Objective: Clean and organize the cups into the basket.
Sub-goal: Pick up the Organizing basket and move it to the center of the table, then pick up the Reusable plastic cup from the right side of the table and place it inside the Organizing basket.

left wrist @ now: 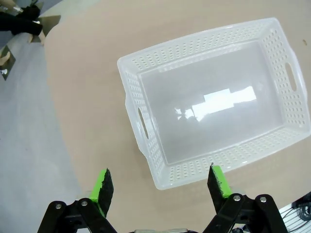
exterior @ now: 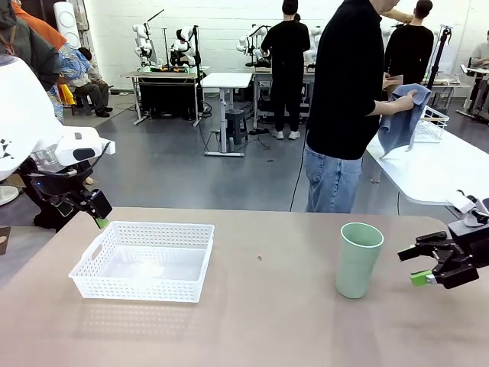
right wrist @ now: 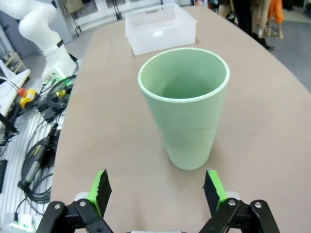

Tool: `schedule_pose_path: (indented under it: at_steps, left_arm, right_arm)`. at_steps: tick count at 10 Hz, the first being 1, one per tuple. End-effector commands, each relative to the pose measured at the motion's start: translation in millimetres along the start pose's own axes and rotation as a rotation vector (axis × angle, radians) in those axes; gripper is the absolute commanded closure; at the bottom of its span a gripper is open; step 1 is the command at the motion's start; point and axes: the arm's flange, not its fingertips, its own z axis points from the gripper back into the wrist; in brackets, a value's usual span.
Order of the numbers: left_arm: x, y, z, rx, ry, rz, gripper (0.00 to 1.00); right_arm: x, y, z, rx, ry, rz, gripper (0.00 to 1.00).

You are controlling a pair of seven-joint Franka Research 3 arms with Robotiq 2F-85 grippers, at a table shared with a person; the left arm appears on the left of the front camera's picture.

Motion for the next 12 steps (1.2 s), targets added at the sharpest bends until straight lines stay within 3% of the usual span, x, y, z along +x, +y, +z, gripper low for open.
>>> schedule_pose_path:
  at_steps: [1,3,6,10,12]
  left_arm:
    - [8.5,-0.9,-17.0,0.071,0.003,0.046,0.00]
    - [12.4,11.7,-35.1,0.116,0.058,0.035,0.00]
    - [7.4,31.7,-77.6,0.041,0.164,0.096,0.00]
    - [-8.1,35.4,-109.3,-0.136,0.275,0.302,0.00]
    - [-11.8,35.9,-117.3,-0.163,0.252,0.382,0.00]
  right_arm:
    - [-1.7,-18.3,-14.3,0.040,0.019,0.034,0.00]
    - [-7.2,-29.0,-21.4,0.067,0.025,0.013,0.00]
    - [-12.8,-30.6,-22.8,0.065,0.030,0.006,0.00]
    - [-12.5,-28.8,-23.3,0.076,0.030,0.001,0.00]
    - [-13.4,-29.1,-23.9,0.081,0.027,0.010,0.00]
